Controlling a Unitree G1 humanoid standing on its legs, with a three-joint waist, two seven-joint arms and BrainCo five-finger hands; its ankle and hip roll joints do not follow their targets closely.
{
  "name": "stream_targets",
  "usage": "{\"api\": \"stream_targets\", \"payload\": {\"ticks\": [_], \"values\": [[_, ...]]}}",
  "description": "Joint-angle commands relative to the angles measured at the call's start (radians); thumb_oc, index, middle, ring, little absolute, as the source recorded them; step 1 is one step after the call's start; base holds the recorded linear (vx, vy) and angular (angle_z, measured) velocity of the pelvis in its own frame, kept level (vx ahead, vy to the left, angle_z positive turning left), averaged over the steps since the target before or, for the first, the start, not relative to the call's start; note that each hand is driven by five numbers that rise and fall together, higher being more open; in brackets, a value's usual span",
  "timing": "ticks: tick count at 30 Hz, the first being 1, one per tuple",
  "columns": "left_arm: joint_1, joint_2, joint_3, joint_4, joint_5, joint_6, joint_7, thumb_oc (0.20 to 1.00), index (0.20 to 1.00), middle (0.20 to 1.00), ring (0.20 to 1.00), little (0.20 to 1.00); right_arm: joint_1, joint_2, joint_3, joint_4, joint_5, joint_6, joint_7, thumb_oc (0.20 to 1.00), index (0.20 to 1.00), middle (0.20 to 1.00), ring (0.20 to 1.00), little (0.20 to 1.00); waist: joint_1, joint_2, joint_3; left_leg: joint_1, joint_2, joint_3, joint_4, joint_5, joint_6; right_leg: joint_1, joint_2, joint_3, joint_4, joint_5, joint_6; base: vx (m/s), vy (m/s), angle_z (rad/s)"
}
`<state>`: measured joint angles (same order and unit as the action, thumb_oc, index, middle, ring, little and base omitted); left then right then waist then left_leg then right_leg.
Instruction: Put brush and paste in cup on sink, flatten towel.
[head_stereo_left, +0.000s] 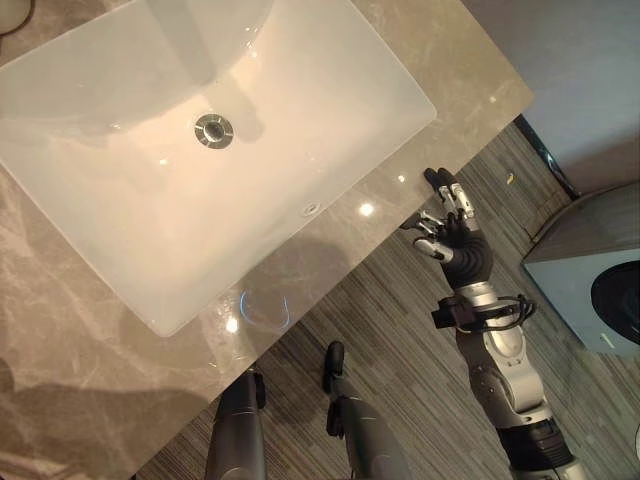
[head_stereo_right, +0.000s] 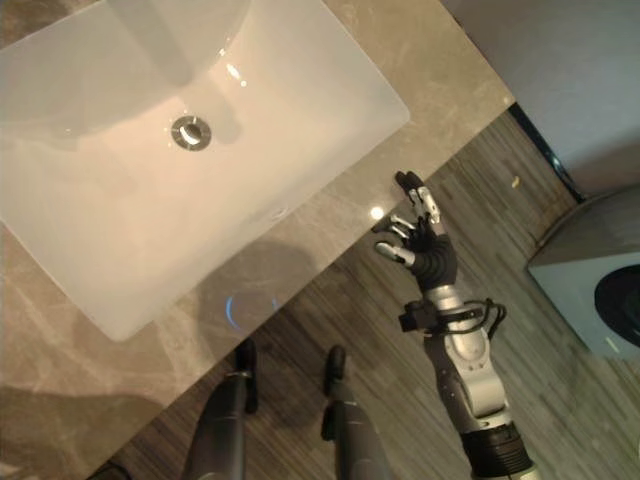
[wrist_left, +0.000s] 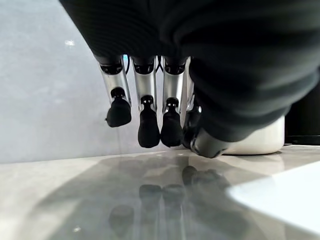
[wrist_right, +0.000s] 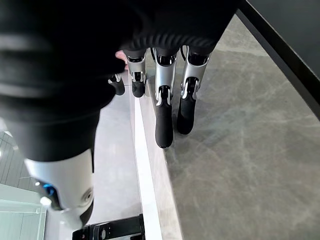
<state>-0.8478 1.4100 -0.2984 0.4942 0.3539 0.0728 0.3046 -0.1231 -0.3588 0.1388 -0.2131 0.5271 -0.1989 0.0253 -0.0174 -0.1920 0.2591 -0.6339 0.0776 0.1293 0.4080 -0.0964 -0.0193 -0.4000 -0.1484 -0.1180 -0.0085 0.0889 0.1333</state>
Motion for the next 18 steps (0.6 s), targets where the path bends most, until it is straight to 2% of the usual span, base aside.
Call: {"api": "stream_targets", "payload": {"ticks": [1,7,12,15,16,18], "values": [[-0.036,-0.002,0.014,0.060,-0.012,-0.004,0.023,0.200,0.200,0.200,0.200,0.200,0.098,-0.041,0.025,0.075,0.009,0.055,-0.005,1.000,1.000,1.000,1.000,1.000,-0.013,0.043,0.023,0.047,-0.054,-0.121,-0.072,-0.063,0.025,0.097,-0.024,-0.047,-0.020,-0.035,0.073,0.00,0.000,0.00],[-0.009,-0.012,0.023,0.085,-0.023,-0.002,0.017,0.200,0.200,0.200,0.200,0.200,0.085,-0.035,0.035,0.062,0.014,0.050,-0.009,1.000,1.000,1.000,1.000,1.000,0.002,0.047,0.022,0.065,-0.051,-0.127,-0.082,-0.050,0.018,0.105,-0.019,-0.055,-0.001,-0.055,0.068,-0.03,-0.049,0.01],[0.100,-0.031,0.091,0.121,-0.028,-0.001,0.001,0.200,0.200,0.200,0.200,0.200,0.087,-0.032,0.045,0.039,0.018,0.051,-0.004,1.000,1.000,1.000,1.000,1.000,0.020,0.051,0.013,0.104,-0.049,-0.138,-0.093,-0.038,0.009,0.126,-0.012,-0.062,0.033,-0.089,0.054,-0.02,-0.085,-0.01],[0.181,-0.050,0.146,0.130,-0.029,-0.004,-0.005,0.200,0.200,0.200,0.200,0.200,0.096,-0.035,0.050,0.031,0.016,0.050,0.000,1.000,1.000,1.000,1.000,1.000,0.031,0.064,0.004,0.136,-0.050,-0.146,-0.113,-0.023,0.001,0.140,-0.012,-0.078,0.068,-0.116,0.045,-0.02,-0.113,0.09],[0.229,-0.066,0.176,0.131,-0.024,-0.004,-0.008,0.200,0.200,0.200,0.200,0.200,0.104,-0.039,0.048,0.027,0.012,0.056,0.005,1.000,1.000,1.000,1.000,1.000,0.043,0.079,-0.005,0.164,-0.048,-0.153,-0.134,-0.009,-0.005,0.150,-0.011,-0.092,0.101,-0.144,0.036,0.00,-0.111,0.14],[0.248,-0.066,0.194,0.126,-0.023,-0.003,-0.008,0.200,0.200,0.200,0.200,0.200,0.103,-0.042,0.052,0.027,0.012,0.056,0.005,1.000,1.000,1.000,1.000,1.000,0.039,0.081,-0.005,0.167,-0.048,-0.153,-0.136,-0.008,-0.005,0.151,-0.011,-0.092,0.101,-0.145,0.036,0.00,-0.031,0.18]]}}
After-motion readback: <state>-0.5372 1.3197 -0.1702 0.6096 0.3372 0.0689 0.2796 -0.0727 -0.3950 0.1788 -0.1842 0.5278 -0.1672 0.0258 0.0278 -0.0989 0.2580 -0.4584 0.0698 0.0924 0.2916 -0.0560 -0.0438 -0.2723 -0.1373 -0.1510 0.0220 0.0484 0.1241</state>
